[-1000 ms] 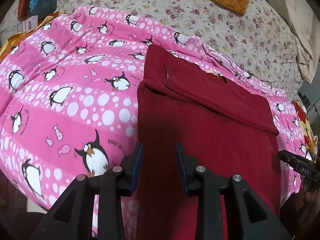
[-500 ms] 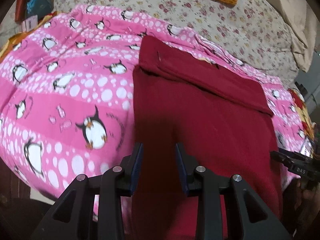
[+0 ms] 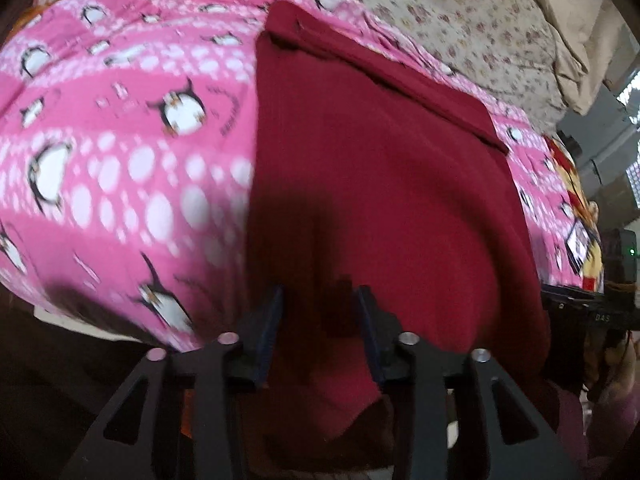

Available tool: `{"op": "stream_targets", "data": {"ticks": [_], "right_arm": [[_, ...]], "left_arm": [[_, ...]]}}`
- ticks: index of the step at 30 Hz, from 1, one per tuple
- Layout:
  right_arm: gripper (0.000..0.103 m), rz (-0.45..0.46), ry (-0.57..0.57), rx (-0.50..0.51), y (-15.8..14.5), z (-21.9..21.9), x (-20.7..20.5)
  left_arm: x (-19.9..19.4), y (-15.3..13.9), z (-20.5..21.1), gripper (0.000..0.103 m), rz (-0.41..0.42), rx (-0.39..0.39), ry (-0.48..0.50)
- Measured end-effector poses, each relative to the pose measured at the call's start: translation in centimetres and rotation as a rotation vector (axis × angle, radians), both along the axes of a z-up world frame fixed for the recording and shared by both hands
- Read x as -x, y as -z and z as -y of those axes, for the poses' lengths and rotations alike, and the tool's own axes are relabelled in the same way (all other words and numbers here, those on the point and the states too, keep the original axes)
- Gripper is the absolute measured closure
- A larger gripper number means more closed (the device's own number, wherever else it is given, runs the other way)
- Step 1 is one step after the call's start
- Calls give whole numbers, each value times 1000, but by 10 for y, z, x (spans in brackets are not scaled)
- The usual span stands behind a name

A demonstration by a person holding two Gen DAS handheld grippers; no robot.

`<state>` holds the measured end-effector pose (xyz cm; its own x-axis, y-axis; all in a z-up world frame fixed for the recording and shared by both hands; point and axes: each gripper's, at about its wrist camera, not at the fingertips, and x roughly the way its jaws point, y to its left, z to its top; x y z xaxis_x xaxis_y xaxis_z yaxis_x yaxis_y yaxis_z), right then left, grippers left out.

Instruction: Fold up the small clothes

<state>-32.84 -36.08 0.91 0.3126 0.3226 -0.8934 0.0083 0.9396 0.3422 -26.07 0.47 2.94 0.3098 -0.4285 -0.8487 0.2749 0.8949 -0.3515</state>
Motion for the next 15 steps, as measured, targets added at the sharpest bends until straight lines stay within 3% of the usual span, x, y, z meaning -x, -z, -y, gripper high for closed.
{"op": "stream_targets", "data": {"ticks": [7, 15], "right_arm": [[33, -69, -23, -67, 15, -7, 27], [29, -73, -92, -136, 14, -19, 36]], "left_arm": [[12, 18, -5, 80, -83, 16, -8], [11, 27, -5, 78, -120, 37, -23]]}}
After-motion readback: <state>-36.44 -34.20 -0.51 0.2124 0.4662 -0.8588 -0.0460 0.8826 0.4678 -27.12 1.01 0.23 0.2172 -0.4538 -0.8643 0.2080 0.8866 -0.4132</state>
